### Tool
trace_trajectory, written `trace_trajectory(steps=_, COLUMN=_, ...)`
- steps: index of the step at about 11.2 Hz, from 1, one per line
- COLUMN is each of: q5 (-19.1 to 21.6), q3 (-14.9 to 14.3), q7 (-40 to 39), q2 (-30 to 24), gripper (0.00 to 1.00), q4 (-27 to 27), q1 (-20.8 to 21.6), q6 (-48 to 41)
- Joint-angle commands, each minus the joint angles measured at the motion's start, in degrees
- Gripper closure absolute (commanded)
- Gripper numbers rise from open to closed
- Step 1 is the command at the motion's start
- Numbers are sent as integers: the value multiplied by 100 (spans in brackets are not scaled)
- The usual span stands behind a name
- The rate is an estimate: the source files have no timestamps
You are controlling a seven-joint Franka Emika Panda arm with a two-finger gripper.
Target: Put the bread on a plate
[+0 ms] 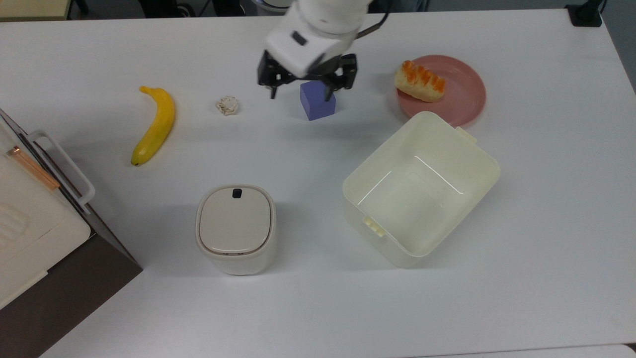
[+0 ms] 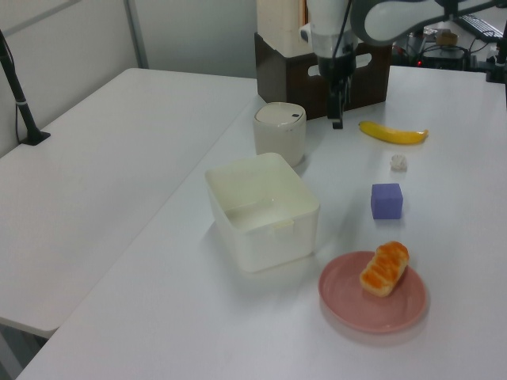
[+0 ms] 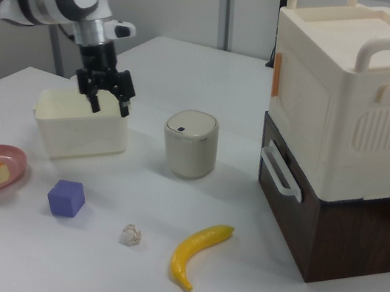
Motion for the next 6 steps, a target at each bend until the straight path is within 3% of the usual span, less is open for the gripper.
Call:
trace_trajectory(steps=1, q5=429, q3=-713, q7=629, q2=-45, gripper=0, q4=-7, q1=163, q6=238)
trace_trajectory(steps=3, q5=922, q3=-1311, q7=473, q2=-333, gripper=0, q4=-77, q1=504, q6=336)
trace_trajectory(steps=5, q5=1185, q3=-1410, q7=-71, q2=-440, gripper=0, q4=-148, q1=524, q6=83)
trace_trajectory(steps=6, q5=1309, q3=-1610, q7=-109, q2=-553, gripper=0, q4=-130, q1=550, q6=-15)
